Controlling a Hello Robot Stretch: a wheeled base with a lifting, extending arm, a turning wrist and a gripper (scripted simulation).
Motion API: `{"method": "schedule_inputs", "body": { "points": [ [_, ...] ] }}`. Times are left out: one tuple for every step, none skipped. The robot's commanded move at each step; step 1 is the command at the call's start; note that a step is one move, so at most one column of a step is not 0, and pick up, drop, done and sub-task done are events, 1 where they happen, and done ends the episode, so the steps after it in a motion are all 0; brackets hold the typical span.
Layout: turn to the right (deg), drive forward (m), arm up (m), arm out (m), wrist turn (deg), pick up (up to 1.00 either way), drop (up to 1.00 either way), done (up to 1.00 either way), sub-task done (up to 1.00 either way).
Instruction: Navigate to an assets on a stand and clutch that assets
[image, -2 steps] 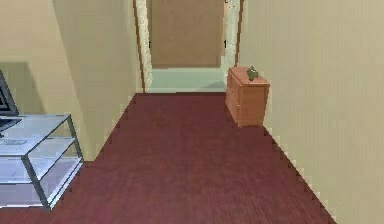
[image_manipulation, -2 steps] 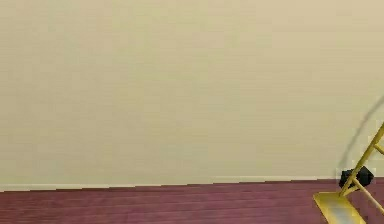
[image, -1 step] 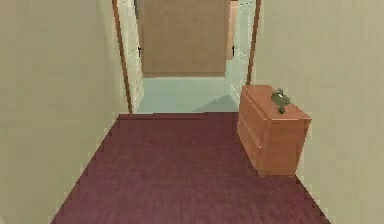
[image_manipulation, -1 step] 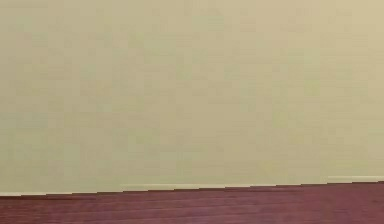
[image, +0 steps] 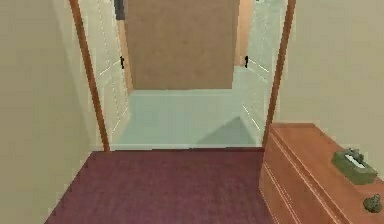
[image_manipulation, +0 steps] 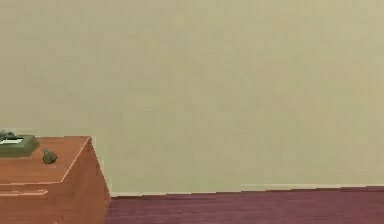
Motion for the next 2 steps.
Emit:
{"method": "schedule_inputs", "body": {
  "points": [
    [3.0, 0.0, 0.0, 0.0, 0.0, 0.0, 0.0, 0.0, 0.0],
    [0.0, 1.0, 0.0, 0.0, 0.0, 0.0, 0.0, 0.0, 0.0]
  ]
}}
